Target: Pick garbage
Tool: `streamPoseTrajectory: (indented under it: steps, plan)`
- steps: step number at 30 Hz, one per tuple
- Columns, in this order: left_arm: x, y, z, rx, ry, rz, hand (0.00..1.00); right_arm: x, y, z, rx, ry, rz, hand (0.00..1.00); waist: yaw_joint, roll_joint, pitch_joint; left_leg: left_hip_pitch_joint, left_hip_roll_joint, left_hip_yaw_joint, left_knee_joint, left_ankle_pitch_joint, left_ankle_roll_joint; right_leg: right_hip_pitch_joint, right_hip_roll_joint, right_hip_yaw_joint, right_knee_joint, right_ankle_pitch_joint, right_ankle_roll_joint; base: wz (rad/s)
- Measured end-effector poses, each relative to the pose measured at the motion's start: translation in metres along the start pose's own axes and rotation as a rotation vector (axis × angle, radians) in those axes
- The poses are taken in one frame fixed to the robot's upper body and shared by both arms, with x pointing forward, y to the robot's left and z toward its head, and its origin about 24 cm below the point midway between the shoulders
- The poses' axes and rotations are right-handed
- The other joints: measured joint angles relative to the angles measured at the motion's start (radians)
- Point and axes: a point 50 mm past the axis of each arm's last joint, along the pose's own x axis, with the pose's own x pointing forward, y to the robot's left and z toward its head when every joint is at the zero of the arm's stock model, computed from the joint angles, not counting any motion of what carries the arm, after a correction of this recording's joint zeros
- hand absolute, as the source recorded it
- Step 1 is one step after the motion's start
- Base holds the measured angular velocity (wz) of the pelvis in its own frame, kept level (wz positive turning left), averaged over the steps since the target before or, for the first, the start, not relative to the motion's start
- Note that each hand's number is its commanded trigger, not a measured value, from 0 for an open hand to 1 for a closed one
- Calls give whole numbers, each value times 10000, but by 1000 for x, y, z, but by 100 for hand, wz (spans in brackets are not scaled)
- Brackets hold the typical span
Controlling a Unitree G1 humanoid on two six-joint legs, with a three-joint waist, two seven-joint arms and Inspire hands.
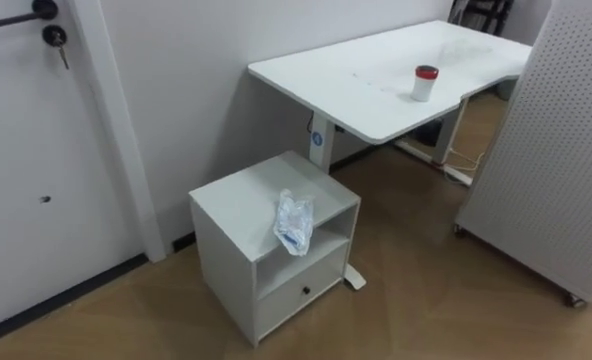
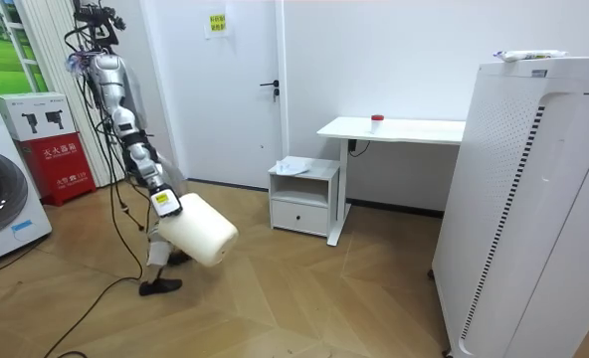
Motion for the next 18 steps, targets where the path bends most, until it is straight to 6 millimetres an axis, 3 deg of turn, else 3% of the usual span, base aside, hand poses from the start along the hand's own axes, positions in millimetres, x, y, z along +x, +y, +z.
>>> streamPoseTrajectory:
  steps: [1, 2, 3, 4, 5, 6, 10, 12, 14, 16, 17, 18]
  plan:
    - [0, 0, -3, 1, 69, 7, 0, 0, 0, -1, -82, 39, -2, 100, 58, 2, -1, -59, 13, 32, -391, 368, 25, 80, -55, 24, 39, -98, 41, -37]
    - [-1, 0, -8, -16, 178, -18, 0, 0, -1, -1, -309, 75, -27, 100, 131, 5, -19, -30, 2, 42, -780, 1050, 78, 187, -143, 153, 100, -286, 158, -34]
    - [-1, -1, -7, -51, 144, -27, 0, 0, -2, 0, -440, 71, -69, 100, 133, 37, -88, 13, -77, 141, -743, 1485, 283, 231, -219, 275, 88, -447, 339, -33]
    - [-1, 0, -6, -110, 80, -10, 0, 0, -2, -2, -434, 109, -85, 100, 130, -16, -131, 11, -77, 284, -663, 1516, 341, 243, -286, 325, 69, -455, 463, -28]
    - [-1, 1, -3, -255, -78, 7, 0, 0, -2, 1, -438, 21, -121, 100, 121, -151, -125, 4, -194, 404, -464, 1563, 549, 309, -392, 432, 27, -491, 618, -31]
    - [0, 1, 0, -293, -239, 14, 0, 0, -3, 3, -445, -83, -204, 100, 135, -180, -101, -72, -243, 516, -60, 1477, 791, 438, -516, 507, -57, -578, 731, -28]
    - [2, 5, 20, -352, -904, 109, 0, 0, -3, 8, -580, -320, -302, 100, 124, -313, -129, -244, -368, 873, 1103, 293, 938, 735, -1043, 447, 77, -719, 988, -16]
    - [3, 10, 41, -514, -1539, 236, 0, 0, -6, 10, -655, -368, -449, 100, 124, -390, -133, 45, -601, 1102, 1333, -221, 1081, 323, -1576, 404, 1739, -671, 1130, 0]
    - [3, 17, 58, -725, -2080, 471, 0, 0, -8, 19, -648, -629, -602, 100, 80, -401, -125, 209, -639, 1258, 1574, -634, 1178, -342, -1954, 357, 3484, -199, 1226, 3]
    - [3, 23, 72, -910, -2437, 805, 0, 1, -7, 27, -396, -835, -646, 100, 45, -437, -118, 491, -692, 1274, 1597, -941, 1232, -757, -2263, 144, 4677, 755, 1093, 8]
    - [2, 26, 79, -1088, -2707, 986, 0, 1, -7, 31, -284, -999, -630, 100, 18, -404, -114, 741, -722, 1179, 1447, -1082, 1263, -1001, -2323, 122, 5249, 1683, 987, 11]
    - [1, 28, 85, -1036, -2923, 1138, 0, 1, -6, 33, -95, -1110, -606, 100, -24, -226, -120, 1037, -759, 1062, 1139, -1122, 1310, -1315, -2362, 126, 5775, 2446, 839, 8]
